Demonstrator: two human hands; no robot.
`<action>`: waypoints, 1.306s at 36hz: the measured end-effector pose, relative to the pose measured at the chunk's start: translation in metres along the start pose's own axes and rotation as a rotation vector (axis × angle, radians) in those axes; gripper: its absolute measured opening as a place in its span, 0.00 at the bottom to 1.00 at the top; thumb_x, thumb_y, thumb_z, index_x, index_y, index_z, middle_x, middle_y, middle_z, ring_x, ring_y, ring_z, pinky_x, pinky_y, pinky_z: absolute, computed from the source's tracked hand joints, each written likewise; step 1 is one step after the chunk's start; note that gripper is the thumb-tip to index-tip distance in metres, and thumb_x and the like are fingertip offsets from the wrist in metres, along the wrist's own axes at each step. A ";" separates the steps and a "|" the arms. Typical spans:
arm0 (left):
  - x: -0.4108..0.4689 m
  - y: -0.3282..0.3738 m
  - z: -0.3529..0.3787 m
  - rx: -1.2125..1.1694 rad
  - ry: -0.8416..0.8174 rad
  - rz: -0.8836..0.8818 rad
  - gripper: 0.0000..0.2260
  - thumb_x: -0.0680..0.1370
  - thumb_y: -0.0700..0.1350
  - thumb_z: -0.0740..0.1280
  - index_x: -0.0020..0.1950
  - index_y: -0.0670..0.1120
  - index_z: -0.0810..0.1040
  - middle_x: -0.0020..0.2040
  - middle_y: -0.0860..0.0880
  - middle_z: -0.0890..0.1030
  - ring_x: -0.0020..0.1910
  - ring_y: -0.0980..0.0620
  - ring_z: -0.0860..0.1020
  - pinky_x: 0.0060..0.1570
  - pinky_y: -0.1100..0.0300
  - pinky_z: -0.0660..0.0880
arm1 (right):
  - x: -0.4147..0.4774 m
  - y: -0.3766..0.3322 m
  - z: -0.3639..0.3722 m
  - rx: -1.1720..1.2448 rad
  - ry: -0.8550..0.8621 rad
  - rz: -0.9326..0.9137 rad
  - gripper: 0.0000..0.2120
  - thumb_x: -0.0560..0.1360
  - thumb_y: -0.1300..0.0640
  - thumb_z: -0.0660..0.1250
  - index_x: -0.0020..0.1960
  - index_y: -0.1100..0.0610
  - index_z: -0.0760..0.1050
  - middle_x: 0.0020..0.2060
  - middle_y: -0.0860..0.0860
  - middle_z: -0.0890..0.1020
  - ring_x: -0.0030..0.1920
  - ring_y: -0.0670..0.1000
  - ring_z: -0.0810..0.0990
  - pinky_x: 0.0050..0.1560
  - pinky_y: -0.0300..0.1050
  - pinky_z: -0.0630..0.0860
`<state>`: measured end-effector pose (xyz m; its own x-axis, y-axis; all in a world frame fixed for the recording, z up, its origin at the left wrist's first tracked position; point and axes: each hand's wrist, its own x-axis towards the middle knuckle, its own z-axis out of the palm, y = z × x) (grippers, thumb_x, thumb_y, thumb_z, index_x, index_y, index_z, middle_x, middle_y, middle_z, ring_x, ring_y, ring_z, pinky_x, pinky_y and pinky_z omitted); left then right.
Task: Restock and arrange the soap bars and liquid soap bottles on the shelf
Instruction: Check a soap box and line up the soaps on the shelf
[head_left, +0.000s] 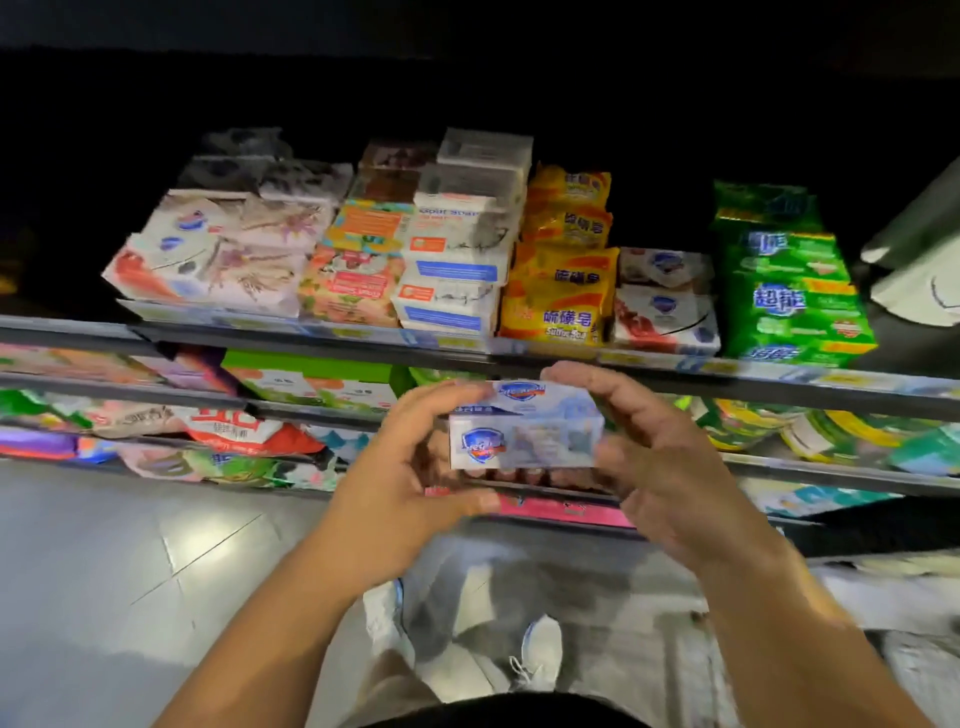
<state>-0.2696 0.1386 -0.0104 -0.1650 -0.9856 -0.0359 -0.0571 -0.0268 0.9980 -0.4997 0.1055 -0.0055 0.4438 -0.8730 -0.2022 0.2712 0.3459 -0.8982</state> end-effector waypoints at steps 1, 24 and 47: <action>0.000 0.000 -0.008 0.021 0.040 -0.003 0.30 0.64 0.45 0.80 0.64 0.61 0.78 0.65 0.46 0.77 0.58 0.41 0.79 0.57 0.36 0.77 | 0.004 0.000 0.005 0.012 -0.057 0.005 0.38 0.61 0.55 0.83 0.68 0.56 0.74 0.64 0.54 0.81 0.58 0.60 0.82 0.49 0.48 0.82; 0.011 0.044 -0.214 -0.265 0.223 0.113 0.27 0.64 0.48 0.77 0.61 0.46 0.75 0.51 0.45 0.85 0.49 0.49 0.84 0.46 0.57 0.81 | 0.131 -0.006 0.193 -0.550 0.135 -0.252 0.24 0.57 0.42 0.81 0.52 0.40 0.80 0.50 0.49 0.85 0.50 0.51 0.84 0.50 0.46 0.80; 0.018 0.040 -0.298 -0.152 0.079 -0.041 0.25 0.64 0.45 0.83 0.57 0.54 0.78 0.51 0.50 0.84 0.50 0.48 0.83 0.45 0.58 0.80 | 0.179 -0.022 0.265 -0.341 0.114 -0.354 0.30 0.54 0.44 0.85 0.54 0.45 0.81 0.45 0.52 0.84 0.45 0.48 0.82 0.43 0.40 0.79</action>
<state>0.0188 0.0700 0.0439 -0.0871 -0.9931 -0.0784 0.0880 -0.0861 0.9924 -0.2001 0.0325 0.0812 0.2740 -0.9550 0.1139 0.0857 -0.0937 -0.9919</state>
